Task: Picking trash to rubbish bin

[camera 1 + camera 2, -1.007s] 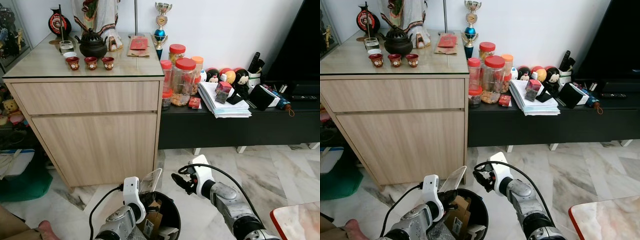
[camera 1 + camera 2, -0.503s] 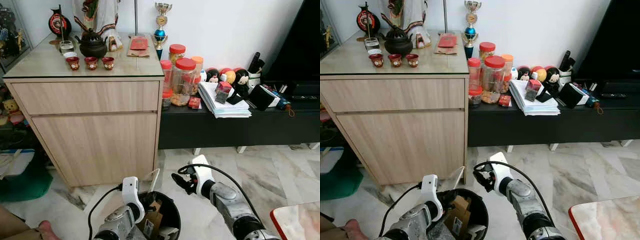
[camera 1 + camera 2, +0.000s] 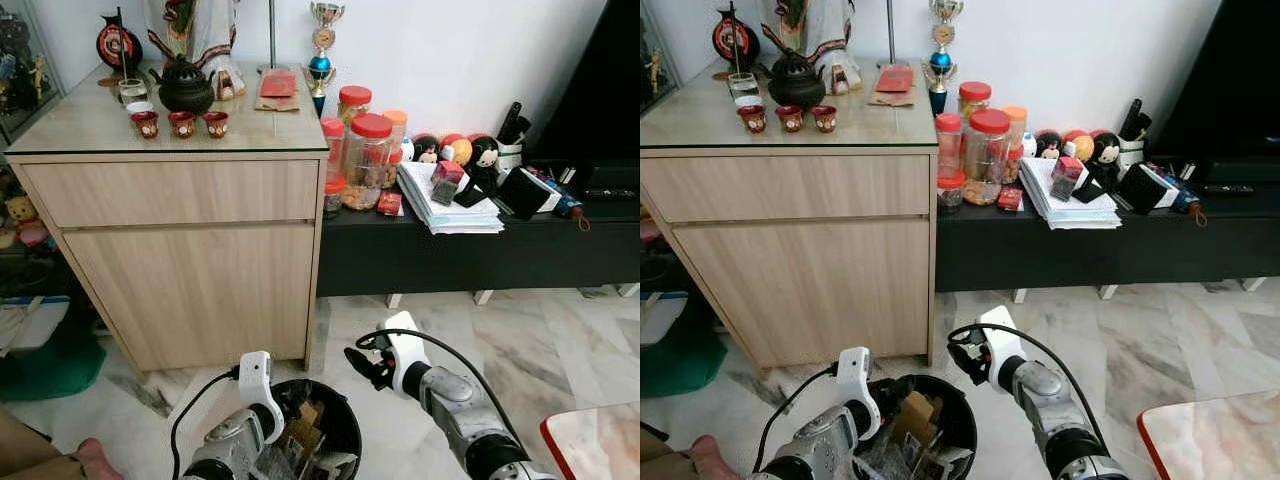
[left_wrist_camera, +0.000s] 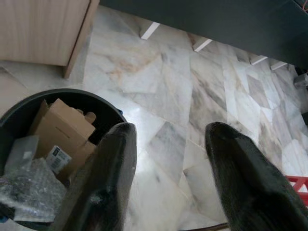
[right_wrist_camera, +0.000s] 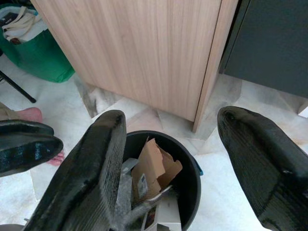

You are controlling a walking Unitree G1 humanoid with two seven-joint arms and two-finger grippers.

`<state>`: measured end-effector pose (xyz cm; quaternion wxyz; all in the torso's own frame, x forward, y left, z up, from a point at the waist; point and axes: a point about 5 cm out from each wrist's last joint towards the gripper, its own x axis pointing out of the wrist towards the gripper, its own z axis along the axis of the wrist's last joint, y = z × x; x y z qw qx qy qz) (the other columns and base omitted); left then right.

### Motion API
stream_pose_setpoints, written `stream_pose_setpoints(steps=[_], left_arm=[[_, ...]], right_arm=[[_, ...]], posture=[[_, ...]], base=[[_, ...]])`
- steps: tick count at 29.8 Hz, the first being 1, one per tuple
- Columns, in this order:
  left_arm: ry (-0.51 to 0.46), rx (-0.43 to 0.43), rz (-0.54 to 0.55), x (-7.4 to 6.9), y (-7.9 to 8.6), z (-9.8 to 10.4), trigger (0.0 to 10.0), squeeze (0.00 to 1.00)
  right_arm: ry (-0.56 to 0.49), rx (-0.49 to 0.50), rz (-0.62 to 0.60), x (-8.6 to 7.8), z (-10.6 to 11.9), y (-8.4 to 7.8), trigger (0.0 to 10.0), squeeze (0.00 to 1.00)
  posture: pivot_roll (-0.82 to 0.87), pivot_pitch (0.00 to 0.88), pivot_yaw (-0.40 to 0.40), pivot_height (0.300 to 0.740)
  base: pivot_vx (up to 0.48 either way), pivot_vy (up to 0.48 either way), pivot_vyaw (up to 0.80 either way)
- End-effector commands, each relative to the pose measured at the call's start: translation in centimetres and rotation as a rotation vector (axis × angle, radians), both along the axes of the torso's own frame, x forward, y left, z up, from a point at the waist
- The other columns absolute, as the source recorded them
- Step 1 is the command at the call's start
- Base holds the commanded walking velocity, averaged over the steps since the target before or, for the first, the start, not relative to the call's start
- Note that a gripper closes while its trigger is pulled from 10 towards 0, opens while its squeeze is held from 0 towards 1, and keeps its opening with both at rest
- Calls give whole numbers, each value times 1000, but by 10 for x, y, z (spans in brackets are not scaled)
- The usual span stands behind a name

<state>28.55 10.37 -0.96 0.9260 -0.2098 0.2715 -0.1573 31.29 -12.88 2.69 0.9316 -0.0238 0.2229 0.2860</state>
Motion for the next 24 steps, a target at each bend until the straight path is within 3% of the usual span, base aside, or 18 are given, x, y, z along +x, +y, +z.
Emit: stream_pose_setpoints(steps=[1, 2, 6, 9, 13, 16, 18, 19, 22, 24], left_arm=[[-15, 22, 9, 2, 2, 1, 10000, 1000], [-24, 80, 55, 3, 11, 1, 10000, 0], [-27, 127, 87, 2, 19, 0, 10000, 0], [0, 278, 172, -7, 45, -9, 10000, 0], [54, 400, 206, -24, 67, -23, 10000, 0], [119, 463, 234, -47, 82, -38, 10000, 0], [131, 470, 243, -52, 85, -41, 10000, 0], [156, 491, 263, -62, 89, -46, 10000, 0], [179, 530, 269, -72, 93, -52, 10000, 0], [184, 544, 271, -75, 93, -53, 10000, 0]], right_arm=[[-14, -3, -7, 1, 2, -2, 10000, 0], [-23, -4, -42, 0, 1, -6, 10000, 0], [-25, -11, -69, -1, -1, -10, 10000, 0], [7, -48, -116, -8, -12, -21, 10000, 0], [74, -111, -162, -20, -27, -33, 10000, 0], [155, -162, -235, -35, -44, -50, 10000, 0], [168, -175, -250, -39, -47, -53, 10000, 0], [209, -188, -292, -48, -54, -62, 10000, 0], [254, -200, -341, -60, -63, -72, 10000, 0], [261, -202, -354, -63, -65, -74, 10000, 0]], posture=[[-31, 39, -97, 740], [-31, 39, -96, 740], [-32, 38, -94, 740], [-26, 32, -97, 740], [-23, 28, -97, 740], [-21, 22, -97, 740], [-20, 20, -97, 740], [-18, 19, -99, 740], [-18, 19, -99, 740], [-18, 19, -99, 740]], base=[[0, 0, 0], [0, 0, 0], [0, 0, 0], [0, 0, 0], [0, 0, 0], [0, 0, 0], [0, 0, 0], [0, 0, 0], [0, 0, 0], [0, 0, 0]])
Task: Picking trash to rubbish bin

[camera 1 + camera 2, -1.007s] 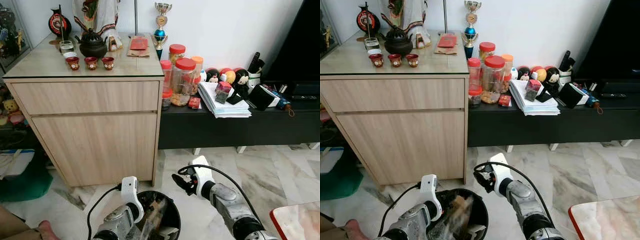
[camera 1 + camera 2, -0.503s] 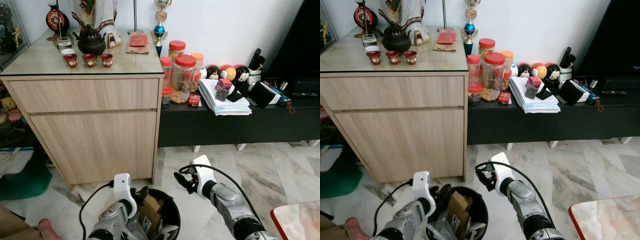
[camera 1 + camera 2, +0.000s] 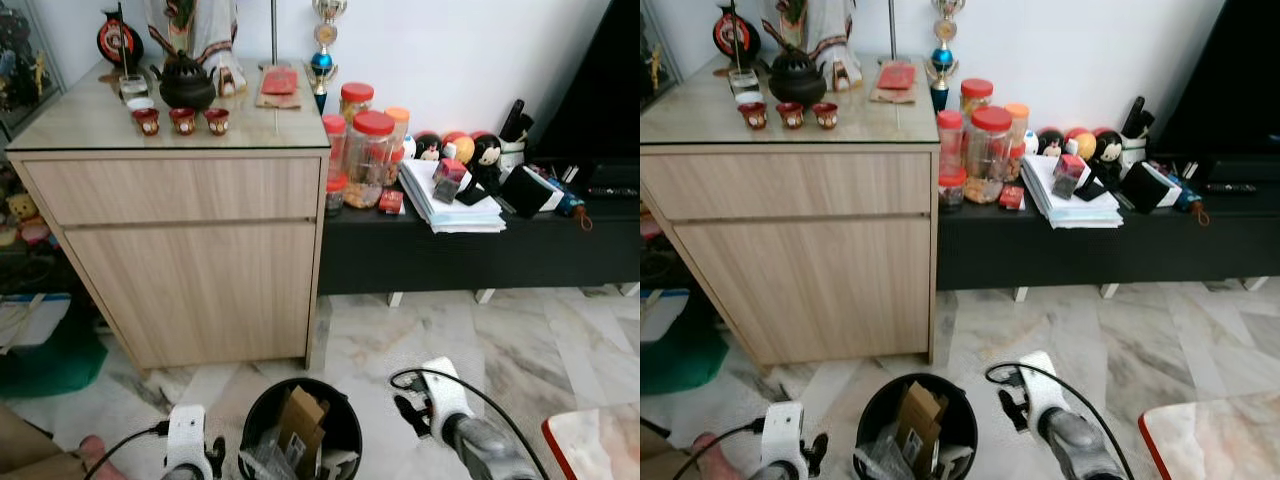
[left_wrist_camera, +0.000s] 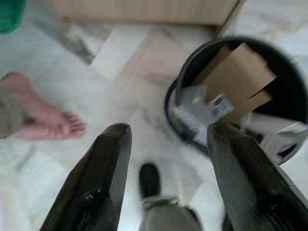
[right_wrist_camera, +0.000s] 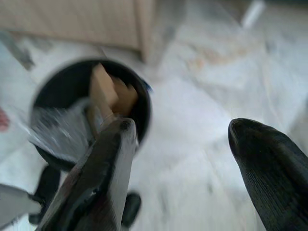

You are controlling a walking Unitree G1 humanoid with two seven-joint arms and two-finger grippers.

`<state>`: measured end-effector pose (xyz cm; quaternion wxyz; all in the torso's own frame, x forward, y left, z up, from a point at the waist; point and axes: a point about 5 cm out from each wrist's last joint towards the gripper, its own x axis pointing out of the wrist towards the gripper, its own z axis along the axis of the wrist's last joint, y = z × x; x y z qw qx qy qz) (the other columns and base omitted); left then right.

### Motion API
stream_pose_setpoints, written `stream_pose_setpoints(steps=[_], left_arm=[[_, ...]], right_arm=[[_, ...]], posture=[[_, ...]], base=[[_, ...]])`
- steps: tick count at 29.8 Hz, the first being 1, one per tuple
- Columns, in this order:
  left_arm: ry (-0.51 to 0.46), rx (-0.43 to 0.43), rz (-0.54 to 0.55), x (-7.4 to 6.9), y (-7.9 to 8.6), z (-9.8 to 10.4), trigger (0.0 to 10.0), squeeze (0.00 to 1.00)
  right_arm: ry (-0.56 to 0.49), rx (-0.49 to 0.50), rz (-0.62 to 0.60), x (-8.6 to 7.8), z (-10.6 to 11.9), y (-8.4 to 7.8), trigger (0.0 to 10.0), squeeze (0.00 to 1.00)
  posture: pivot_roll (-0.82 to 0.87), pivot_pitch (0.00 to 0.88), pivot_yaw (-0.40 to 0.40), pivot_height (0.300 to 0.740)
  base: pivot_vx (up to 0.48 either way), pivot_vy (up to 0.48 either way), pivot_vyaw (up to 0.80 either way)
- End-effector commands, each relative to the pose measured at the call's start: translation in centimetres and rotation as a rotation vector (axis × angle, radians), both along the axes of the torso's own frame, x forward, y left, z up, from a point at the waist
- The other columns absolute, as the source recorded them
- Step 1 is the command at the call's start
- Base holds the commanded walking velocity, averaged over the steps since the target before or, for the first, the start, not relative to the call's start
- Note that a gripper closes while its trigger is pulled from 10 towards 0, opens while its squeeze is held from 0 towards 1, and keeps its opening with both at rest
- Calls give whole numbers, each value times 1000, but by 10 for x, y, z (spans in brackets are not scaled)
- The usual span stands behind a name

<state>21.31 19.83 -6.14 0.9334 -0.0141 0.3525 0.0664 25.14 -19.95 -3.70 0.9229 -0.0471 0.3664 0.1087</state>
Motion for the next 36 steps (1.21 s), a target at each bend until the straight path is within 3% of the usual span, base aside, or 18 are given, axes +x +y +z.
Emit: stream_pose_setpoints(steps=[1, 5, 16, 21, 24, 30, 36], left_arm=[[31, 40, -13, -8, -1, -5, 10000, 0], [105, 96, 6, -29, 2, -16, 10000, 0], [185, 182, 32, -50, 6, -25, 10000, 0], [203, 198, 21, -57, 6, -28, 10000, 0], [196, 201, 24, -57, 6, -28, 10000, 0], [174, 212, 8, -55, 3, -27, 10000, 0], [166, 228, -10, -50, 0, -25, 10000, 0]], right_arm=[[45, 3, -83, -12, -8, -10, 10000, 0], [137, -1, -221, -45, -28, -23, 10000, 0], [222, 67, -398, -78, -45, -24, 10000, 0], [209, 131, -522, -79, -45, -27, 10000, 0], [166, 159, -562, -70, -40, -30, 10000, 0], [117, 141, -475, -57, -34, -24, 10000, 0], [146, 137, -476, -66, -39, -19, 10000, 0]], posture=[[-16, 17, -98, 740], [-16, 16, -94, 740], [-17, 25, -92, 740], [-21, 34, -89, 740], [-18, 43, -88, 740], [-28, 46, -85, 740], [-22, 50, -85, 740]], base=[[0, 0, 0], [0, 0, 0], [0, 0, 0], [0, 0, 0], [0, 0, 0], [0, 0, 0], [0, 0, 0]])
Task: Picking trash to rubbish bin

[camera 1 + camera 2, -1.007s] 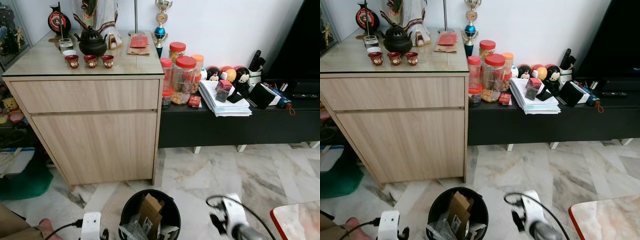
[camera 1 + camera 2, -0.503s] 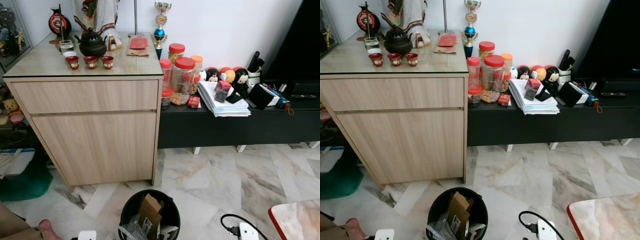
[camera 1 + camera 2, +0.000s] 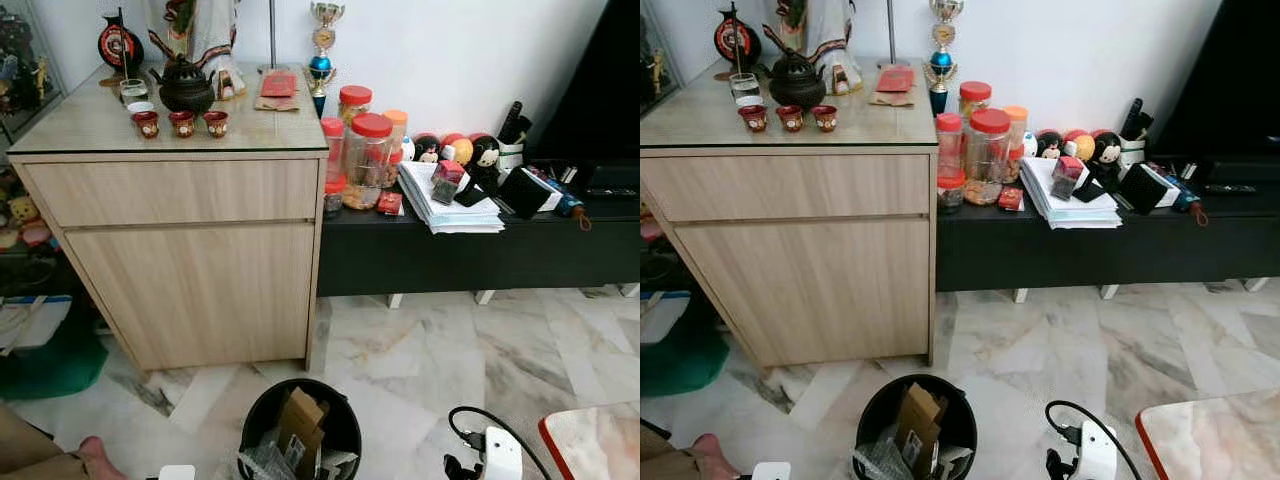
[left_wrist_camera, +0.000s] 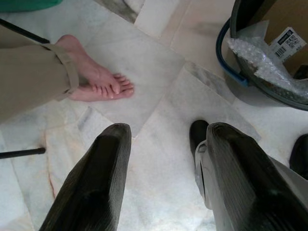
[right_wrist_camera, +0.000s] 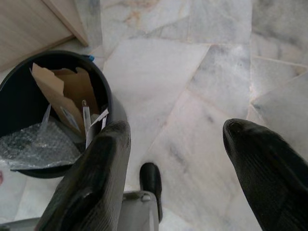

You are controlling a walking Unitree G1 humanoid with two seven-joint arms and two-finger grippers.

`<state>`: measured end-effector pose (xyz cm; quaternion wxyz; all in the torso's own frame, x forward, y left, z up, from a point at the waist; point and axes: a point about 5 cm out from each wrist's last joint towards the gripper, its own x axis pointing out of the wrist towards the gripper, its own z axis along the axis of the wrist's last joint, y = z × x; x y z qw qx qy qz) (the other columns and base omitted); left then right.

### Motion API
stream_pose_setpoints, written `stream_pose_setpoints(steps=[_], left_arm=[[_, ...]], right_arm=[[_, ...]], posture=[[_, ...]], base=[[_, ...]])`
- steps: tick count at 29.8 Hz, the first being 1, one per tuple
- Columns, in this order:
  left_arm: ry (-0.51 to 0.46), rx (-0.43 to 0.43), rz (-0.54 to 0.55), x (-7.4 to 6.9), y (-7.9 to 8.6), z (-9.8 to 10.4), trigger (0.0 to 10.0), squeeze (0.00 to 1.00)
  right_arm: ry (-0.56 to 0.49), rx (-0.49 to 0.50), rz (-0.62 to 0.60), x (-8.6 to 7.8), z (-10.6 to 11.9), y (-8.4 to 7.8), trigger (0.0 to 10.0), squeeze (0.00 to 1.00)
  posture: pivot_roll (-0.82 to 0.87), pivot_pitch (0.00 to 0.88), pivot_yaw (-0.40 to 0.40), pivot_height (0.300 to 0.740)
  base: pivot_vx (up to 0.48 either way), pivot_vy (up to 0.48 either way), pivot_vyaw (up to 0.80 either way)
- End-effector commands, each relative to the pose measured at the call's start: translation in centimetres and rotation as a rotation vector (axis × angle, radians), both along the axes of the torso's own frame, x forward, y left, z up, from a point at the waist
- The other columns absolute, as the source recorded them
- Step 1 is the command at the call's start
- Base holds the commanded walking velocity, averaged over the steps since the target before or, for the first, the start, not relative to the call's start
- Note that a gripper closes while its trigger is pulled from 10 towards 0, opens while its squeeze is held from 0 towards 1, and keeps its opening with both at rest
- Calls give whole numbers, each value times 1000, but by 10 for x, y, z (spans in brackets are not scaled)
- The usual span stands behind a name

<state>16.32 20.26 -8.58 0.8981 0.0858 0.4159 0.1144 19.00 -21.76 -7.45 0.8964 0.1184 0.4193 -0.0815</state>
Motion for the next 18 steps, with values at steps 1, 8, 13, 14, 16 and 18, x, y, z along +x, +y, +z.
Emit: stream_pose_setpoints(steps=[1, 8, 13, 14, 16, 18], left_arm=[[12, 14, -33, 0, -4, -1, 10000, 0], [21, 16, -51, 1, -5, -1, 10000, 0], [22, 11, -50, 1, -5, -1, 10000, 0], [22, 10, -49, 1, -5, -1, 10000, 0], [28, 10, -49, -1, -5, -2, 10000, 0], [28, 10, -50, -1, -5, -2, 10000, 0]], right_arm=[[13, -14, 2, -4, -2, -1, 10000, 0], [51, -13, -6, -15, -8, 2, 10000, 0], [51, -14, -13, -14, -7, 0, 10000, 0], [52, -14, -14, -14, -7, 0, 10000, 0], [44, -13, -20, -13, -6, -2, 10000, 0], [42, -11, -23, -13, -6, -2, 10000, 0]], posture=[[-22, 50, -85, 740], [-23, 55, -80, 740], [-24, 55, -80, 740], [-24, 55, -80, 740], [-24, 55, -79, 740], [-24, 55, -79, 740]], base=[[0, 0, 0], [0, 0, 0], [0, 0, 0], [0, 0, 0], [0, 0, 0], [0, 0, 0]])
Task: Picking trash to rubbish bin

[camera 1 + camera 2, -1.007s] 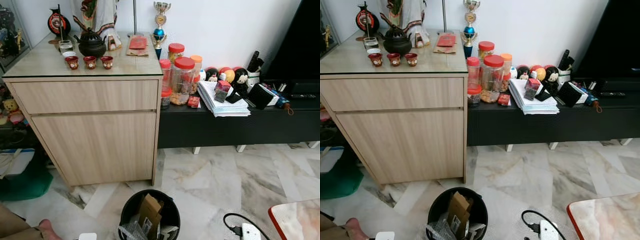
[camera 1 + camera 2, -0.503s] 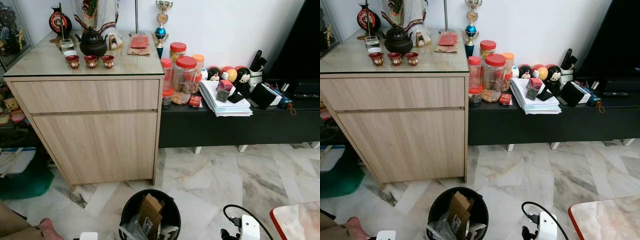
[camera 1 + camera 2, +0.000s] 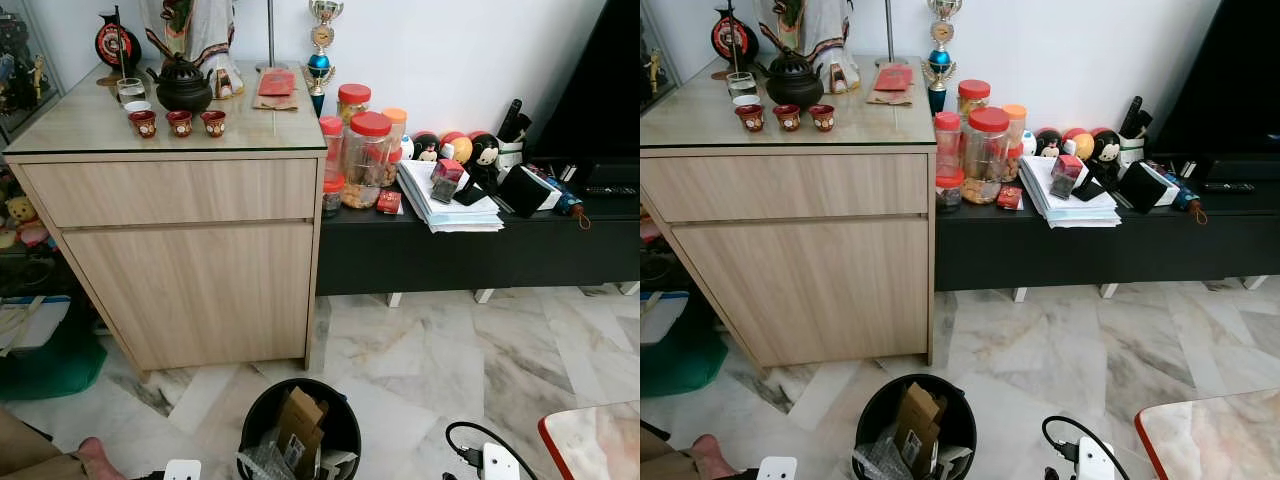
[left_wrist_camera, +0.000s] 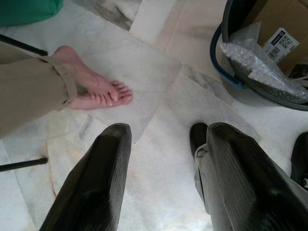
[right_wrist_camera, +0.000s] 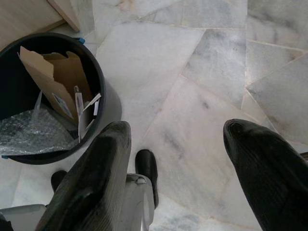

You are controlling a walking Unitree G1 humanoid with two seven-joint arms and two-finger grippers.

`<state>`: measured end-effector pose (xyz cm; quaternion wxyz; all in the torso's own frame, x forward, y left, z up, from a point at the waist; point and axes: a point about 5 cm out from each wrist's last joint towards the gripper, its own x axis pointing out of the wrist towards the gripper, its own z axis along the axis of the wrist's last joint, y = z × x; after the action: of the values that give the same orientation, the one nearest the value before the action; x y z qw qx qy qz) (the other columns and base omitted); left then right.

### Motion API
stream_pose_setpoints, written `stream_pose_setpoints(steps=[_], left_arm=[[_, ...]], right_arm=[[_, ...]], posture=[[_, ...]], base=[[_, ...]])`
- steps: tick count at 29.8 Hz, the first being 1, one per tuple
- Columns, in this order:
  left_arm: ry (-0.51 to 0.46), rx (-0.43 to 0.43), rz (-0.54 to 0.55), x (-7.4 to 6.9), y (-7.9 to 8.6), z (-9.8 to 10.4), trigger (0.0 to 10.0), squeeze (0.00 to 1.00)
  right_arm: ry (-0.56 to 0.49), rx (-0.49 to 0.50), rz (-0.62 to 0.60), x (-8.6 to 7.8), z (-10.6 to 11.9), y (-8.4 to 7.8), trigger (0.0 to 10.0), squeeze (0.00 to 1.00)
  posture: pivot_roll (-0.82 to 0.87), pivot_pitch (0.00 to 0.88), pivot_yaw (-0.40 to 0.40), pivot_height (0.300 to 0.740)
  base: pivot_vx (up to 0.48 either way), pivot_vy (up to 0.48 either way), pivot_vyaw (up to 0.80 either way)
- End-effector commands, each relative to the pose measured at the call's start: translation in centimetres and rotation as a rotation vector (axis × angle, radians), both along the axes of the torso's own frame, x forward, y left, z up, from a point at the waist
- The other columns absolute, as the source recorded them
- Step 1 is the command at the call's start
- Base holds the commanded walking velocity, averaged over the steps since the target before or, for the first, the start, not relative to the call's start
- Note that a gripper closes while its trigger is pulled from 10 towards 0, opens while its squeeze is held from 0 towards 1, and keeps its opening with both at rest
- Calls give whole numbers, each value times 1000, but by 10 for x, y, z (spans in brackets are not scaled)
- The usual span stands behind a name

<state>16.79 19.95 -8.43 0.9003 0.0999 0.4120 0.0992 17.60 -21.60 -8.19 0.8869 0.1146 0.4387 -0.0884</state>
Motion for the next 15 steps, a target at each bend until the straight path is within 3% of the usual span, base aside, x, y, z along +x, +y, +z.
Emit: stream_pose_setpoints(steps=[1, 11, 15], left_arm=[[33, -3, -10, -6, -2, -4, 10000, 0], [39, 0, -9, -7, -2, -4, 10000, 0], [-80, 40, 30, 5, 9, 7, 10000, 0]], right_arm=[[-3, -6, -16, 1, 1, -4, 10000, 0], [4, -8, -9, 0, 1, -4, 10000, 0], [-110, -43, 131, 18, 13, -5, 10000, 0]], posture=[[-24, 55, -79, 740], [-20, 43, -78, 740], [-14, 25, -70, 740]], base=[[0, 0, 0], [0, 0, 0], [0, 0, 0]])
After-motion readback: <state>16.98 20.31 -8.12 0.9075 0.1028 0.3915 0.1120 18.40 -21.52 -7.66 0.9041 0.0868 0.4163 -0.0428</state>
